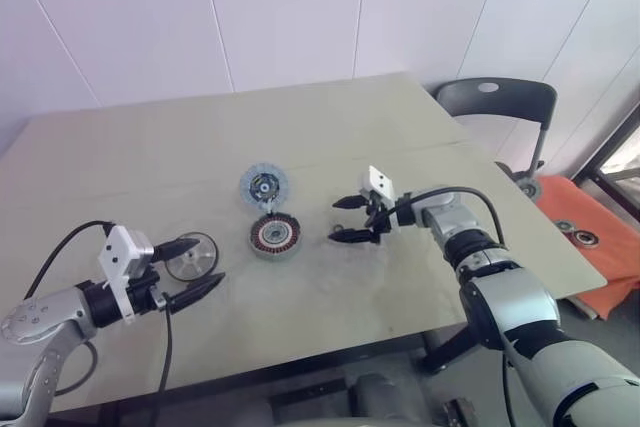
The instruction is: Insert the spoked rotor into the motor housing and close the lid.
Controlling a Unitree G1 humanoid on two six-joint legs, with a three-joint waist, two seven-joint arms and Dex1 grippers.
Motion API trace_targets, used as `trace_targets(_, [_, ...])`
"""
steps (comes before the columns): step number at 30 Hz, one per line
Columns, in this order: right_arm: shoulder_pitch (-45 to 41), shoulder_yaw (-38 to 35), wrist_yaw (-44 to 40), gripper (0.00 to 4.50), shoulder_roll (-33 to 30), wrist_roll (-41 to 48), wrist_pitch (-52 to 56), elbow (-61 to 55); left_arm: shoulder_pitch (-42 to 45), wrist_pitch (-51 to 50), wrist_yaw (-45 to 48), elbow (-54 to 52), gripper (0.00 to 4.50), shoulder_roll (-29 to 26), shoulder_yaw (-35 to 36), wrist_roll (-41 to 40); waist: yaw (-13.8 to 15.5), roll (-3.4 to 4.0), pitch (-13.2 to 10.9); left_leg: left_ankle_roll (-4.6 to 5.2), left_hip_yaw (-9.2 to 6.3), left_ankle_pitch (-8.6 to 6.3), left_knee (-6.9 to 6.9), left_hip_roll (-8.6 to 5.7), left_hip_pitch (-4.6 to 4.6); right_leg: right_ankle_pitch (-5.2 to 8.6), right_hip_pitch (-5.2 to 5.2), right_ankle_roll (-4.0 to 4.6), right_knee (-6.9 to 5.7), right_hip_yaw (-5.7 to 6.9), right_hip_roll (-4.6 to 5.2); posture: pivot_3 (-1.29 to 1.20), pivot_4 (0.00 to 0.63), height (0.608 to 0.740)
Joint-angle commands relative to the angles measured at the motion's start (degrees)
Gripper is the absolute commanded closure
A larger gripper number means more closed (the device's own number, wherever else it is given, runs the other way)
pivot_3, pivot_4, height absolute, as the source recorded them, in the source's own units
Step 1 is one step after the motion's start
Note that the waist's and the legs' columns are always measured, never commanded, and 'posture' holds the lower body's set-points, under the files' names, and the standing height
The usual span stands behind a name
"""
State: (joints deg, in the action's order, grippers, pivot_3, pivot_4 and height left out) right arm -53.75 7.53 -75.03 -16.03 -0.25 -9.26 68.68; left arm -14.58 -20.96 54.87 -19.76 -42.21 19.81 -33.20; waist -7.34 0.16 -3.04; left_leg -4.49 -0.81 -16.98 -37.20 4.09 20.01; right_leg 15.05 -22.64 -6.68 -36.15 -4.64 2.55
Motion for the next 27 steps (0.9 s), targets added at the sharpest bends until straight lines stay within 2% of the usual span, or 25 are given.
trace_targets(1, [-0.9,-1.0,0.4,0.03,0.1,-0.1,-1.0,0.3,1.0,0.4,0.0,-0.9,0.05,-0.1,0.9,-0.7,0.0,0.00,0.0,0.00,0.00,0.00,0.00,0.00,0.00,0.00,0.01,0.00,0.00,0.00,0.00,0.00,0.000,0.740])
trace_targets(4, [-1.1,-1.2,0.1,0.03,0.3,0.0,-0.7,0.5,1.0,0.4,0.0,-1.0,0.05,-0.2,1.1,-0.8,0.0,0.00,0.0,0.00,0.00,0.00,0.00,-0.01,0.00,0.00,0.01,0.00,0.00,-0.01,0.00,0.00,0.000,0.740])
trace_targets(5, [-1.2,-1.2,0.1,0.20,0.3,-0.1,-0.7,0.5,1.0,0.3,0.0,-1.0,0.01,-0.2,1.1,-0.8,0.0,0.00,0.0,0.00,0.00,0.00,0.00,-0.01,0.00,0.00,0.01,0.00,0.00,-0.01,0.00,0.00,0.000,0.740])
trace_targets(7, [-1.3,-1.5,0.2,0.61,0.4,0.1,-0.6,0.5,0.9,0.3,0.0,-1.1,0.00,-0.2,1.2,-0.8,0.0,0.00,0.0,0.00,0.00,0.00,0.00,-0.01,0.00,0.00,0.01,0.00,0.00,-0.01,0.00,0.00,0.000,0.740])
trace_targets(12, [-1.5,-1.8,-0.1,2.26,0.7,0.1,-0.1,0.3,0.9,0.3,-0.1,-0.9,0.00,-0.1,1.1,-0.7,0.0,0.00,0.0,0.00,0.00,0.00,0.00,-0.01,0.00,0.00,0.01,0.00,0.00,-0.01,0.00,0.00,0.000,0.740])
trace_targets(27, [-0.3,-1.3,2.1,2.26,0.5,-2.4,-0.6,1.9,1.5,0.0,0.0,-1.1,0.00,-0.1,0.7,-0.9,0.0,0.00,0.0,0.00,0.00,0.00,0.00,-0.01,-0.01,0.00,0.02,0.00,0.00,-0.01,0.00,0.00,0.000,0.740])
